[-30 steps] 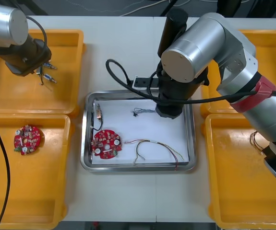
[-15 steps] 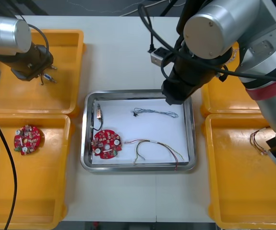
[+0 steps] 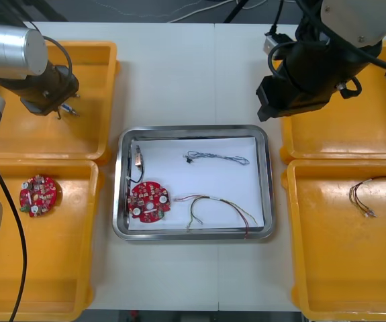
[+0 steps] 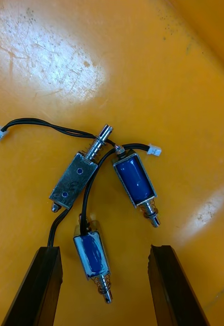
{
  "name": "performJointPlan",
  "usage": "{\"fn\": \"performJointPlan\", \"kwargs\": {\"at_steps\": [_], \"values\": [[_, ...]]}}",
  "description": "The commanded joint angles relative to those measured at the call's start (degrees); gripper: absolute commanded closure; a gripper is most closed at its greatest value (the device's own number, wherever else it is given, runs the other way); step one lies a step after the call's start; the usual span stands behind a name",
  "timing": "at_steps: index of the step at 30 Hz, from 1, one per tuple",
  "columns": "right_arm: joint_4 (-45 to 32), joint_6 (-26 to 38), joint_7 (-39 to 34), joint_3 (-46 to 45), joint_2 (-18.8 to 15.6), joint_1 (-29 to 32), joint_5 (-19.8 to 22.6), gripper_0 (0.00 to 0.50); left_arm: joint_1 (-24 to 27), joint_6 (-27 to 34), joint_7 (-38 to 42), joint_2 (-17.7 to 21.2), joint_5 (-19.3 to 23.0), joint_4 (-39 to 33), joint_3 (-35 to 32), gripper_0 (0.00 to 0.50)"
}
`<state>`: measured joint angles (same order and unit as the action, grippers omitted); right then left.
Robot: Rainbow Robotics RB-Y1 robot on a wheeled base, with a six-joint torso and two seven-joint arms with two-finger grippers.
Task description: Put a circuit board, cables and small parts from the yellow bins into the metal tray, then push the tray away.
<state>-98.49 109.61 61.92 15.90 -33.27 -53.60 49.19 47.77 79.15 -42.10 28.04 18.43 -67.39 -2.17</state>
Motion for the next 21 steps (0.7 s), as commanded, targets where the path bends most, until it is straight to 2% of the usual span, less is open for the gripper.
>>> {"fn": "performJointPlan", "kwargs": {"at_steps": [1, 7, 11, 21], "values": [[-1.97, 0.39, -9.10, -2.89, -3.55, -0.81, 0.99, 0.000, 2.86, -0.67, 1.93, -1.06, 0.38, 0.50, -1.26, 0.000], [-1.97, 0.39, -15.34, -5.61, -5.84, -0.54, 4.16, 0.000, 2.86, -1.90, 1.76, -1.50, 0.55, 2.35, -1.26, 0.000], [-3.29, 0.39, -14.99, -7.99, -7.42, 1.48, 5.30, 0.000, 2.77, -1.98, 1.93, -1.58, 0.99, 2.70, -1.26, 0.000], [-14.36, 0.39, -13.41, -15.19, -11.99, 12.47, 7.06, 0.000, 2.77, -1.98, 1.93, -1.58, 2.49, 2.70, -0.73, 0.000]]}}
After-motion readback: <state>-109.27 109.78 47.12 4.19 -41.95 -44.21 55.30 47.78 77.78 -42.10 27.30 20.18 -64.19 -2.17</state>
